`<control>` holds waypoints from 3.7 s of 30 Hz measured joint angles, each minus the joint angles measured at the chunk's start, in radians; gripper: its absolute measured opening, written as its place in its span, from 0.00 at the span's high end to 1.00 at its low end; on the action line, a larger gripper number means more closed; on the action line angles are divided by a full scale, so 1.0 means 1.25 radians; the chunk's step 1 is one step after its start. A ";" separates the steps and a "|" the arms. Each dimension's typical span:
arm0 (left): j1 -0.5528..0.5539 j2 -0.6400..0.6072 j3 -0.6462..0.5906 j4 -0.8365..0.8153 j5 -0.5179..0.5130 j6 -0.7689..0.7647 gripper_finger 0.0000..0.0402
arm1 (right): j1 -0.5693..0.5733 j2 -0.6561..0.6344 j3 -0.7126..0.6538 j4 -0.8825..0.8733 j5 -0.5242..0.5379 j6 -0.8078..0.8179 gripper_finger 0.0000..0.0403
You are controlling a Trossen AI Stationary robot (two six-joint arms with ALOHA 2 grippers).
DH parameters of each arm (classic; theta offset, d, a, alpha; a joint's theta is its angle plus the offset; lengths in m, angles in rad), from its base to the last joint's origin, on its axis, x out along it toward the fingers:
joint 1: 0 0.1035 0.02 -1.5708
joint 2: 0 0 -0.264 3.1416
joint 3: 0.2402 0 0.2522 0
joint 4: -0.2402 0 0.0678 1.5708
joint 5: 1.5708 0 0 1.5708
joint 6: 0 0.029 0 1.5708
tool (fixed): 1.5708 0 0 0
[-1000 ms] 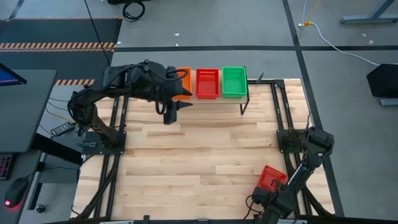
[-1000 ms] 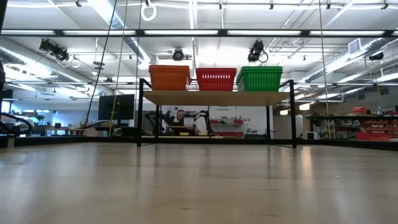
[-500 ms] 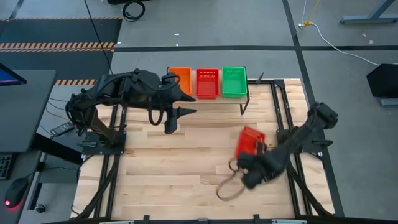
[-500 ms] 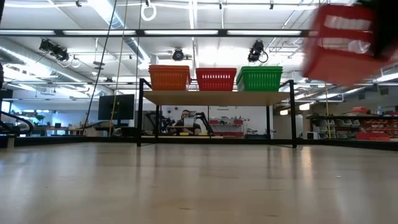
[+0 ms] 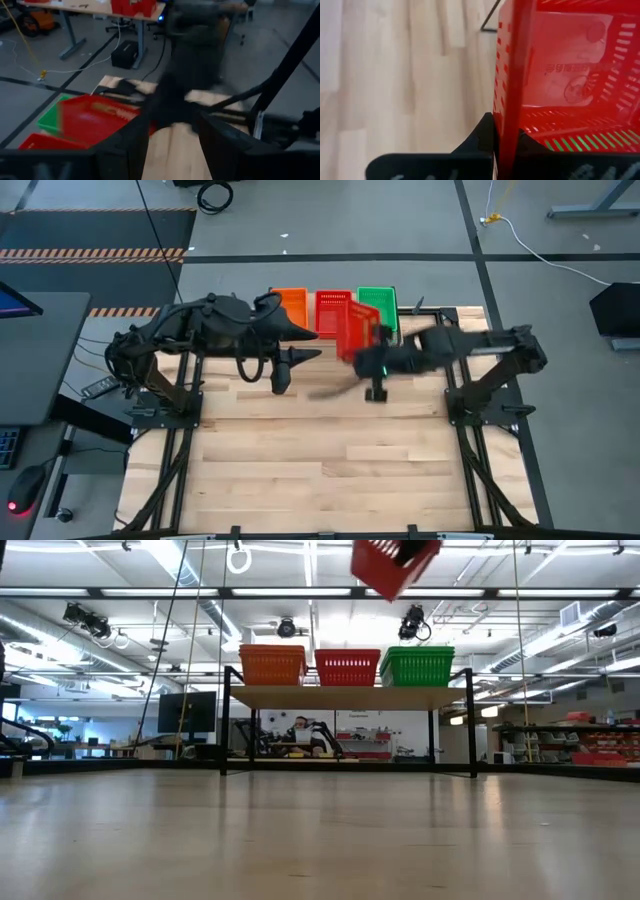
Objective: Stack baskets on shelf by color
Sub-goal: Stack the red bin on top of the other red bin on the shelf
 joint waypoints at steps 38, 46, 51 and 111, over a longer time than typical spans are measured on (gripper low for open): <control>-0.037 0.000 0.000 0.067 -0.152 -0.061 0.57 | -0.390 0.140 0.003 0.190 -0.309 -0.346 0.97; -0.036 0.000 0.000 0.066 -0.153 -0.057 0.57 | -0.391 0.140 0.003 0.188 -0.309 -0.340 0.93; -0.036 0.000 0.000 0.066 -0.153 -0.056 0.57 | -0.391 0.140 0.003 0.188 -0.309 -0.340 0.88; -0.051 0.001 -0.001 0.067 -0.152 -0.075 0.57 | -0.396 0.145 0.048 0.162 -0.320 -0.621 0.69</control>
